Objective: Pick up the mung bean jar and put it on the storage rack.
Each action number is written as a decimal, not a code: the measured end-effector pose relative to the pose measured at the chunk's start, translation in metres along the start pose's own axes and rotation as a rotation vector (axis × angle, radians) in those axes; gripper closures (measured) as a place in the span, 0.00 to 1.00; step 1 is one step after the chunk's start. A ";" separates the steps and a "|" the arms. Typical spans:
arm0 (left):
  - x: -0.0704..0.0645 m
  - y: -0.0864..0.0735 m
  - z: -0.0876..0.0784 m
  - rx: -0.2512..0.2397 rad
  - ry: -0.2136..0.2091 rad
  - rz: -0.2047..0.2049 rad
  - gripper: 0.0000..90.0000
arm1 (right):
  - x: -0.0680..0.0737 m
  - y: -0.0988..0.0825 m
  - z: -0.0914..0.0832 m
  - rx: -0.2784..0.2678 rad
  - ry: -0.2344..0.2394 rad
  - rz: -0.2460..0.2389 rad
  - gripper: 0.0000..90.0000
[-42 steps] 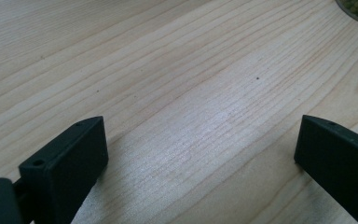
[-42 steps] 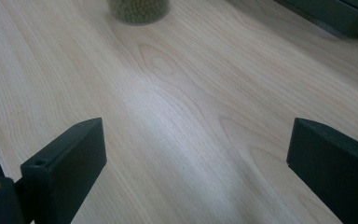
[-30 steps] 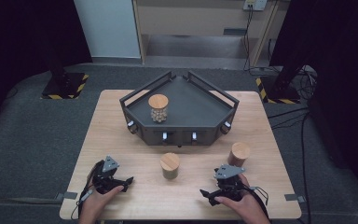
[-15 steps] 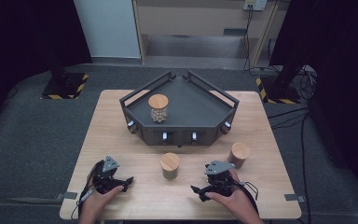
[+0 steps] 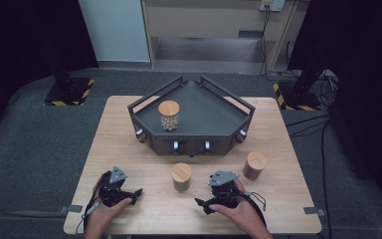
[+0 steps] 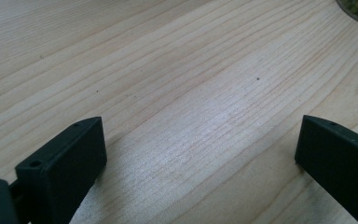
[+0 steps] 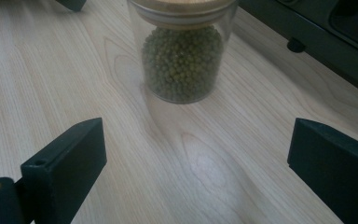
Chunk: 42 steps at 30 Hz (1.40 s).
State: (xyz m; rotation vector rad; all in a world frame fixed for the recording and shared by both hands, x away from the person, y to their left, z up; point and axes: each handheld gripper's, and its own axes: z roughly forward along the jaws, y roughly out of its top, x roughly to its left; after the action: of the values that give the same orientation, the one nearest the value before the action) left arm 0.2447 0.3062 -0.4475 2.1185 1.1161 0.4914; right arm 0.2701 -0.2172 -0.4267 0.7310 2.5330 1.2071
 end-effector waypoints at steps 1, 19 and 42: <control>0.000 0.000 0.000 0.000 0.000 0.000 0.01 | 0.000 0.001 0.004 0.000 0.005 0.000 0.05; 0.000 0.000 0.000 0.000 0.000 0.000 0.01 | 0.002 0.011 0.032 -0.013 0.020 0.010 0.06; 0.000 0.001 0.001 0.002 0.000 -0.001 0.00 | 0.004 0.022 0.061 -0.040 0.016 0.058 0.11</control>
State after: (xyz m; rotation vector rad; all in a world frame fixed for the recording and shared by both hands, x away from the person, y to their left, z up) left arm 0.2456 0.3058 -0.4475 2.1193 1.1178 0.4903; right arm 0.2995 -0.1632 -0.4485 0.7933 2.5090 1.2829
